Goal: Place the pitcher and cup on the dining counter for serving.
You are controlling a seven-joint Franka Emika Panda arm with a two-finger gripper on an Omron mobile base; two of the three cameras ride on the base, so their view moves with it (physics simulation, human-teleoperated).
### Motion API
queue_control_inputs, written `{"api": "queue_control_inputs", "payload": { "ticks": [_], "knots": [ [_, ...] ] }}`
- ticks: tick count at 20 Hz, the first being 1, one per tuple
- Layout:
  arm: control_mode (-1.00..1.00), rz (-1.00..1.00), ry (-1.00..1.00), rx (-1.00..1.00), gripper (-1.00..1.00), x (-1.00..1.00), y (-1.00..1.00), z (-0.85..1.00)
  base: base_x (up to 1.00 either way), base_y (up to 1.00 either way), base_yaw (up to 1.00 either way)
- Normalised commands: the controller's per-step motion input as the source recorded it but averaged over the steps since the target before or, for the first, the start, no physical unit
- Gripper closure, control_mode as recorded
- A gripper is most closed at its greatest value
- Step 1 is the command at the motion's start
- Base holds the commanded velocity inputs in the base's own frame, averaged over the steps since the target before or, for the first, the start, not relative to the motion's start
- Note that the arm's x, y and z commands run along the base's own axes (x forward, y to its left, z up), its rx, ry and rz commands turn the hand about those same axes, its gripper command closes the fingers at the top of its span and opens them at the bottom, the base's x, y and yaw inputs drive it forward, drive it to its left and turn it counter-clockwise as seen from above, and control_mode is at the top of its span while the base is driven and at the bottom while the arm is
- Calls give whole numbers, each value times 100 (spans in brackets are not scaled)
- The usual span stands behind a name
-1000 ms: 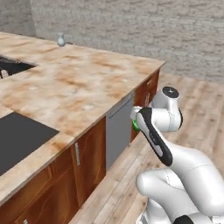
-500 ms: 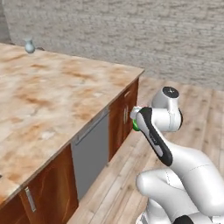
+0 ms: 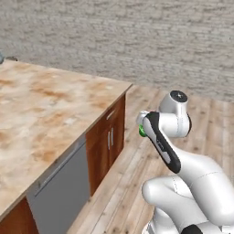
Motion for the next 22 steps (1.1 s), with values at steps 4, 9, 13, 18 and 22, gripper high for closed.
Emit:
{"api": "queue_control_inputs", "payload": {
  "ticks": [4,9,13,18,22],
  "knots": [
    [100,0,0,0,100,0,0,0,100,-72,-4],
    [100,0,0,0,100,0,0,0,100,-57,0],
    [100,0,0,0,100,0,0,0,100,-51,0],
    [100,0,0,0,100,0,0,0,100,-44,0],
    [100,0,0,0,100,0,0,0,100,-38,0]
  ]
}}
